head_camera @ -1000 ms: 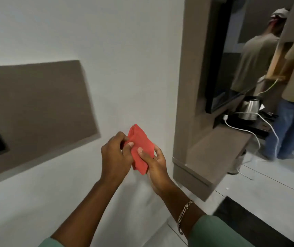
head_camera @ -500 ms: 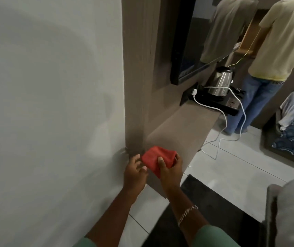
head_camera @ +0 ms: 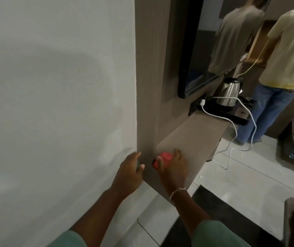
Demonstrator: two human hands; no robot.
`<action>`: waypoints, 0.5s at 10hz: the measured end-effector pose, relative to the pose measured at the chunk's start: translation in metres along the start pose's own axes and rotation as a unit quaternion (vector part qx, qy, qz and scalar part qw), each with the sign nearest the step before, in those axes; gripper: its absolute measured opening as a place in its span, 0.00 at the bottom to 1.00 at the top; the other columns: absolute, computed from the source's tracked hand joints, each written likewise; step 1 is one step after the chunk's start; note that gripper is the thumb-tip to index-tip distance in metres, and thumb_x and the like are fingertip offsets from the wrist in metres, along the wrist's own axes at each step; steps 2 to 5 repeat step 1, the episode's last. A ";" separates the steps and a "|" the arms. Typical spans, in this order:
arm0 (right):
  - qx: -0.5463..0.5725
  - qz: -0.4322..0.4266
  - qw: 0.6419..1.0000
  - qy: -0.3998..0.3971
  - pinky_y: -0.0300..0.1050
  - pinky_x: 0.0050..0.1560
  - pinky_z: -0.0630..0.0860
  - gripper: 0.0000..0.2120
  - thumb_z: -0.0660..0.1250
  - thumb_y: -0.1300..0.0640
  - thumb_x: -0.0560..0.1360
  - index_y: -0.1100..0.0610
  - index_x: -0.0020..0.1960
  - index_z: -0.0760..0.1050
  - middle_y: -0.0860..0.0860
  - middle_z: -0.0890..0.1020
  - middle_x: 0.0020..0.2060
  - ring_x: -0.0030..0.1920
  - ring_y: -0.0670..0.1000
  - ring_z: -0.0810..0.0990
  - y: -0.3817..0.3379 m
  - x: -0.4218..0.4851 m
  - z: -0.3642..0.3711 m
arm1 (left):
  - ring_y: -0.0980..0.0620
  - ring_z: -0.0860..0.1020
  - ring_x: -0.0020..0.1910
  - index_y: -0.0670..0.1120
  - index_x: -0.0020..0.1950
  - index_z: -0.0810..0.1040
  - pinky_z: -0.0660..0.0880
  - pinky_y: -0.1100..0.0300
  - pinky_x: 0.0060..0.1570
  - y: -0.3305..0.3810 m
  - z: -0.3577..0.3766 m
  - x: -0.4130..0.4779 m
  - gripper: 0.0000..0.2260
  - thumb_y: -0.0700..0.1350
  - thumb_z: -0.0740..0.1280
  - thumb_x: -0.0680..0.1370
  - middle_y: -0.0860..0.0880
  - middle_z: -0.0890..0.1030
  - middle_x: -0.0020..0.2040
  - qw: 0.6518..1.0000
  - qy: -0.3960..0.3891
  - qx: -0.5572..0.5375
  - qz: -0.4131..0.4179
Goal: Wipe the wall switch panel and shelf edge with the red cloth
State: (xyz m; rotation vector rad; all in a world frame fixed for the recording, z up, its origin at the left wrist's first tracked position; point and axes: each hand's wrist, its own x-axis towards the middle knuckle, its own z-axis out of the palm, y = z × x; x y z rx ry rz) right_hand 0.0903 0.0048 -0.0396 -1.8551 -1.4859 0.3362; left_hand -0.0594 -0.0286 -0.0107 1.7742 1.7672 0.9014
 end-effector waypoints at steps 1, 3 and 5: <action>-0.009 -0.197 0.980 -0.009 0.58 0.79 0.60 0.31 0.62 0.40 0.79 0.58 0.74 0.64 0.58 0.69 0.75 0.77 0.59 0.63 -0.059 -0.028 -0.039 | 0.50 0.58 0.78 0.48 0.78 0.60 0.56 0.52 0.78 0.035 -0.068 -0.018 0.24 0.51 0.57 0.82 0.49 0.61 0.79 0.996 0.031 0.058 0.064; -0.009 -0.197 0.980 -0.009 0.58 0.79 0.60 0.31 0.62 0.40 0.79 0.58 0.74 0.64 0.58 0.69 0.75 0.77 0.59 0.63 -0.059 -0.028 -0.039 | 0.50 0.58 0.78 0.48 0.78 0.60 0.56 0.52 0.78 0.035 -0.068 -0.018 0.24 0.51 0.57 0.82 0.49 0.61 0.79 0.996 0.031 0.058 0.064; -0.009 -0.197 0.980 -0.009 0.58 0.79 0.60 0.31 0.62 0.40 0.79 0.58 0.74 0.64 0.58 0.69 0.75 0.77 0.59 0.63 -0.059 -0.028 -0.039 | 0.50 0.58 0.78 0.48 0.78 0.60 0.56 0.52 0.78 0.035 -0.068 -0.018 0.24 0.51 0.57 0.82 0.49 0.61 0.79 0.996 0.031 0.058 0.064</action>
